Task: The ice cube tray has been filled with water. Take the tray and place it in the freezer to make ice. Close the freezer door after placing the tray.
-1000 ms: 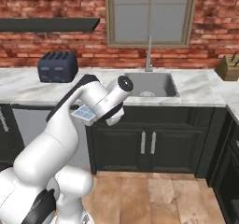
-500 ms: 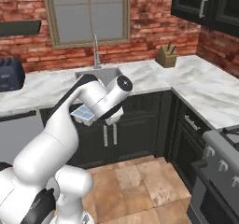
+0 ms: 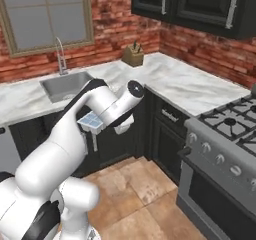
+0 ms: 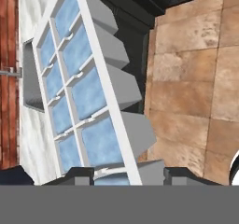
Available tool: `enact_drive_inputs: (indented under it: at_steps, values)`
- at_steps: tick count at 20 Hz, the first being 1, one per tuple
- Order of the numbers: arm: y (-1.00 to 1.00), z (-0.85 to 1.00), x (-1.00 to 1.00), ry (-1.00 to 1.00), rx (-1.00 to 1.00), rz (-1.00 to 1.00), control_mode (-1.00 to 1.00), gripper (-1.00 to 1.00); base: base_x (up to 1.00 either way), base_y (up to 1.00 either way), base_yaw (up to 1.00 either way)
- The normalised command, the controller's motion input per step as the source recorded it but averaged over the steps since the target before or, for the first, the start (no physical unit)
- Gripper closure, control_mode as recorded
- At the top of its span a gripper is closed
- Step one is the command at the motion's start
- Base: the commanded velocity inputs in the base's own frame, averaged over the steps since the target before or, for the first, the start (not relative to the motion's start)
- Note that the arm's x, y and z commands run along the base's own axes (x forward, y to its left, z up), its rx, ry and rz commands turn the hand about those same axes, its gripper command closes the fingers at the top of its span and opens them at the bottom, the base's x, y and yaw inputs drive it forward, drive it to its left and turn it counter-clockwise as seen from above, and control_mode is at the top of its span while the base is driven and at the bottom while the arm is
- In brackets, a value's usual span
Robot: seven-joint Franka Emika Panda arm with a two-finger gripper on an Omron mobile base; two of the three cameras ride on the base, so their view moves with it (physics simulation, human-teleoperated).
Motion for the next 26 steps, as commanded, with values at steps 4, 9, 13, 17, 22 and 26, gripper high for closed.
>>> enact_drive_inputs:
  at_steps: [4, 9, 13, 17, 22, 26]
  values:
    - [0.00, 0.00, 0.00, 0.00, 0.00, 0.00, 1.00, 1.00, -0.27, 0.45, -0.44]
    - [0.00, 0.00, 0.00, 0.00, 0.00, 0.00, 1.00, 1.00, -0.37, 0.38, -0.45]
    - [0.00, 0.00, 0.00, 0.00, 0.00, 0.00, 1.00, 1.00, -0.39, 0.27, -0.47]
    - [0.00, 0.00, 0.00, 0.00, 0.00, 0.00, 1.00, 1.00, -0.29, 0.20, -0.50]
    - [0.00, 0.00, 0.00, 0.00, 0.00, 0.00, 1.00, 1.00, -0.18, 0.15, -0.52]
    - [0.00, 0.00, 0.00, 0.00, 0.00, 0.00, 1.00, 1.00, -0.06, 0.01, -0.54]
